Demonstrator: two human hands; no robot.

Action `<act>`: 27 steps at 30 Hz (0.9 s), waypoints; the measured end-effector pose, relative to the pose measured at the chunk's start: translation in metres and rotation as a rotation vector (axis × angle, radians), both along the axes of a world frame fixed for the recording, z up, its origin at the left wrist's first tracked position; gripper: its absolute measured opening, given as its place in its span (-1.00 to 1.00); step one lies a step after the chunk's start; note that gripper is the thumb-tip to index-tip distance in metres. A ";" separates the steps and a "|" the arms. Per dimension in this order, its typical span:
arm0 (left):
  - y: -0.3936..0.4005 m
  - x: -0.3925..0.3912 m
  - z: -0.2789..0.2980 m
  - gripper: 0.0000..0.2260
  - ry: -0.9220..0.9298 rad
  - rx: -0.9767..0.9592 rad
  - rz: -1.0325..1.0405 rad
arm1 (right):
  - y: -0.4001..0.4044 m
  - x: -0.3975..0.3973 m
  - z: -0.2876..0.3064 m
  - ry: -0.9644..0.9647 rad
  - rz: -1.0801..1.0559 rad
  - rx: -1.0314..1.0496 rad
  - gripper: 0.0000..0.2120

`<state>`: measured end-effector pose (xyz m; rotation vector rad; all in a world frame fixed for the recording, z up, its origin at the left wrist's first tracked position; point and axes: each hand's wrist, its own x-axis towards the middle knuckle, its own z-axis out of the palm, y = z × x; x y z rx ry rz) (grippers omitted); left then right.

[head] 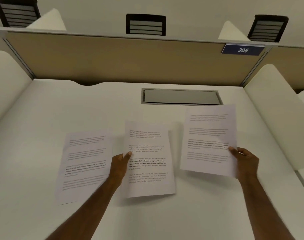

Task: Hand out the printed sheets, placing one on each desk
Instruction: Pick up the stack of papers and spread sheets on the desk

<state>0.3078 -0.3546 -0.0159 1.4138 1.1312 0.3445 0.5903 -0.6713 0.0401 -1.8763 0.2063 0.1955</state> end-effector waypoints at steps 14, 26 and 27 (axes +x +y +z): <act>-0.010 0.031 -0.002 -0.68 0.154 0.104 -0.098 | -0.032 0.012 -0.031 0.138 -0.044 0.106 -0.72; 0.010 0.012 -0.006 -0.52 0.426 0.442 -0.308 | -0.018 0.022 -0.057 0.080 0.062 -0.286 -0.74; 0.009 0.011 -0.006 -0.53 0.451 0.472 -0.306 | -0.018 0.022 -0.057 0.064 0.076 -0.343 -0.73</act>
